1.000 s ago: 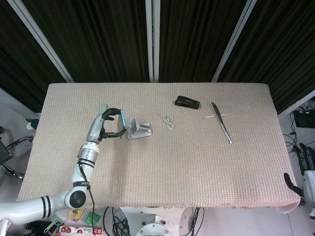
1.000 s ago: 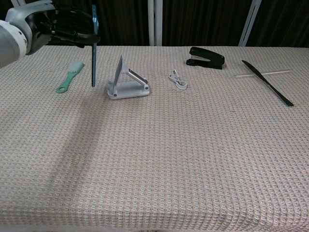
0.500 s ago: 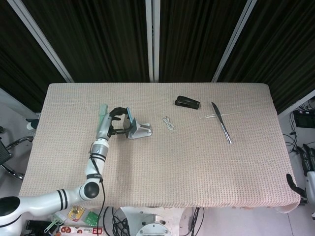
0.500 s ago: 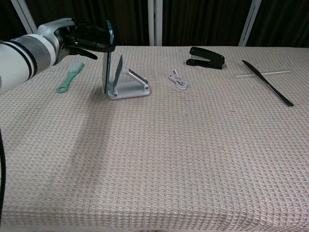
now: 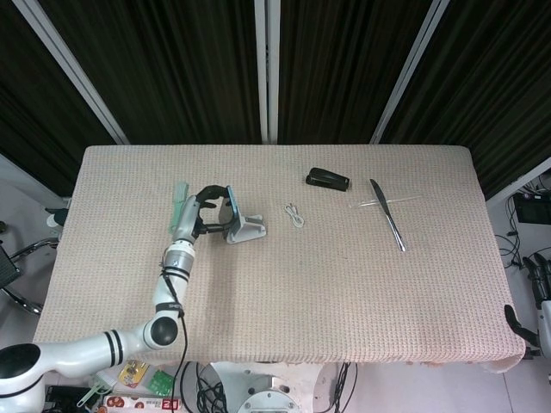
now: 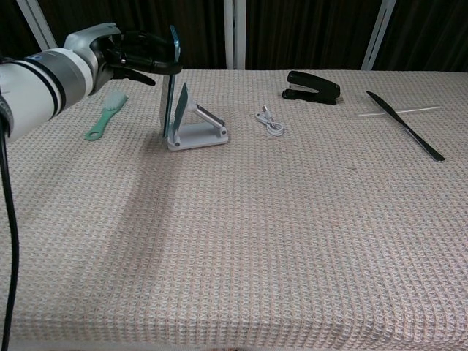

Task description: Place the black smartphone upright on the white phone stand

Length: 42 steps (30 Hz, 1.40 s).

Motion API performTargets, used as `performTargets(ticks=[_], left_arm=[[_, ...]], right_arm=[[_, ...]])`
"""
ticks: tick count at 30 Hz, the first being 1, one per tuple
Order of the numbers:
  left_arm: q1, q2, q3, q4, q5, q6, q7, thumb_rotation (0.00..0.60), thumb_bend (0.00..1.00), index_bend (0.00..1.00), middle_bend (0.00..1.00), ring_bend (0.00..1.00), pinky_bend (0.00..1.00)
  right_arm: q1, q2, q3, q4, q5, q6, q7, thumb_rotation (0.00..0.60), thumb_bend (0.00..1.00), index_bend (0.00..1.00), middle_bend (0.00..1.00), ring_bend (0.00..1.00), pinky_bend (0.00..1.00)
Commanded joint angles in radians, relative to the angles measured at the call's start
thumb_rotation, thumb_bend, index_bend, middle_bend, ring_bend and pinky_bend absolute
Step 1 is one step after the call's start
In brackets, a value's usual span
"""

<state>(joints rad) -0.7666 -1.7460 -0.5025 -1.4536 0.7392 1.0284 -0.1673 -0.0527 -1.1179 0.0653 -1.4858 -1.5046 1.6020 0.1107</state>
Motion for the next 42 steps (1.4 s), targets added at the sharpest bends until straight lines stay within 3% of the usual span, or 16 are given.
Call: performTargets(ticks=[1,11,42], left_arm=[[-0.001,0.001,-0.007,-0.01,-0.006,0.005,0.009,0.6,0.45,0.5,0.53,0.24,0.28],[-0.001,-0.005,-0.025,-0.021,-0.024,0.016,0.022,0.6,0.45,0.5,0.53,0.24,0.28],[0.013,-0.04,-0.003,0.021,-0.01,-0.003,0.027,0.6,0.45,0.5,0.53,0.24,0.28]], right_arm=[[0.0,0.0,0.0,0.001,0.0,-0.001,0.001,0.6,0.27,0.0,0.0,0.0,0.0],[-0.003,-0.002,0.0,0.006,0.0,0.001,0.007,0.6,0.27,0.0,0.0,0.0,0.0],[-0.002,-0.001,0.0,0.008,0.002,-0.007,0.009,0.6,0.27,0.0,0.0,0.0,0.0]])
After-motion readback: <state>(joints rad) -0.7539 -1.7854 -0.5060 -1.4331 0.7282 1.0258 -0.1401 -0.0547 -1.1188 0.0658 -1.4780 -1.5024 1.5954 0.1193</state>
